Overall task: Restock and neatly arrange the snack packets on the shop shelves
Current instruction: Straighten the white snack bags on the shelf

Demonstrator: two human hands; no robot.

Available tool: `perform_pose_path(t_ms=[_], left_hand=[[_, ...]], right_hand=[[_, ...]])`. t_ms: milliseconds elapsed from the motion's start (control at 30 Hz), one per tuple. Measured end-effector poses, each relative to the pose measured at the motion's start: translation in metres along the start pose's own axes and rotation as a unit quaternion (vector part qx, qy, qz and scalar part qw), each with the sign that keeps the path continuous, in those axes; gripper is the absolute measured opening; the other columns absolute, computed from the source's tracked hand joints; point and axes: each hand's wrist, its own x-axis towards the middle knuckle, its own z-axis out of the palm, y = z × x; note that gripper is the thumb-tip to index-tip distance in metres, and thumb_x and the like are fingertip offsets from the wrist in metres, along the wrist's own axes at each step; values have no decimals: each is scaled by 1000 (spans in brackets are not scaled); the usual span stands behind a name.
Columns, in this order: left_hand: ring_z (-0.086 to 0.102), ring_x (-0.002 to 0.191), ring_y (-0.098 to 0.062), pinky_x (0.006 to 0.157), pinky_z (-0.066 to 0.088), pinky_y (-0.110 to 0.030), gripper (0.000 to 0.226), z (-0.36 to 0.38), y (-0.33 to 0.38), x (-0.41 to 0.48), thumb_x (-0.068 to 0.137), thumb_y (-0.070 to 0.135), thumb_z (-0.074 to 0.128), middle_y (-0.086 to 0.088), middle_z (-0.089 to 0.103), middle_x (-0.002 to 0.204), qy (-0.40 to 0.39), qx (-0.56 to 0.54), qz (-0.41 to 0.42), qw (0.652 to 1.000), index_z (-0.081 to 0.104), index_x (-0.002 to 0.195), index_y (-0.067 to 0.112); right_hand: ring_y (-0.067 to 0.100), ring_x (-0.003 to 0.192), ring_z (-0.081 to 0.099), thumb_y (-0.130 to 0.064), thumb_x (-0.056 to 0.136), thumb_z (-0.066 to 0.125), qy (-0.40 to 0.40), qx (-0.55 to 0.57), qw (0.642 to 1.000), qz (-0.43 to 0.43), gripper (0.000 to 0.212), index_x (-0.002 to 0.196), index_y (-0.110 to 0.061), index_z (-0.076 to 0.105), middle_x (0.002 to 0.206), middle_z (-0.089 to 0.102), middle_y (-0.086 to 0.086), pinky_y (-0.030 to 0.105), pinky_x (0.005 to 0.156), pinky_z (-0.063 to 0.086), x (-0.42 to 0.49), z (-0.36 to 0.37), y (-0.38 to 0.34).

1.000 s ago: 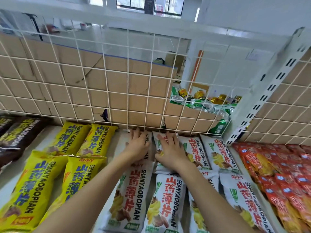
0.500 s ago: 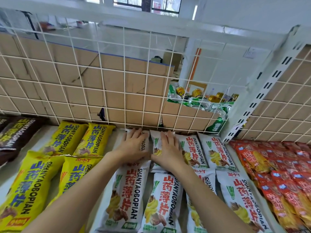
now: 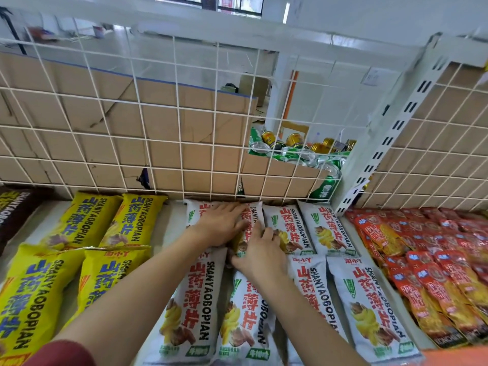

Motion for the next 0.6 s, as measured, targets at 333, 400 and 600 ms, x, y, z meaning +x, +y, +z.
perform_pose_path(t_ms=[333,400,600], left_hand=[[22,139,-21,113,11,-35,56,-3,9,0,99,47,20,-5,24,153,-12,19,-30,999,16,148,19],[22,139,-21,113,11,-35,56,-6,9,-1,99,46,22,-5,24,153,-18,7,-31,999,17,148,19],[29,136,-22,111,21,-36,49,-22,0,-25,97,29,42,-4,31,149,68,-63,-55,994,31,144,19]], right_hand=[[33,130,28,-48,80,63,6,-1,1000,20,95,146,-11,4,145,20,14,38,94,42,-4,0,-1],[32,130,28,-47,81,61,9,3,1000,13,93,146,-12,5,146,20,14,39,96,41,-4,1,1],[27,134,28,-52,88,47,69,41,995,-66,73,146,-18,18,148,27,5,40,107,29,-7,-6,16]])
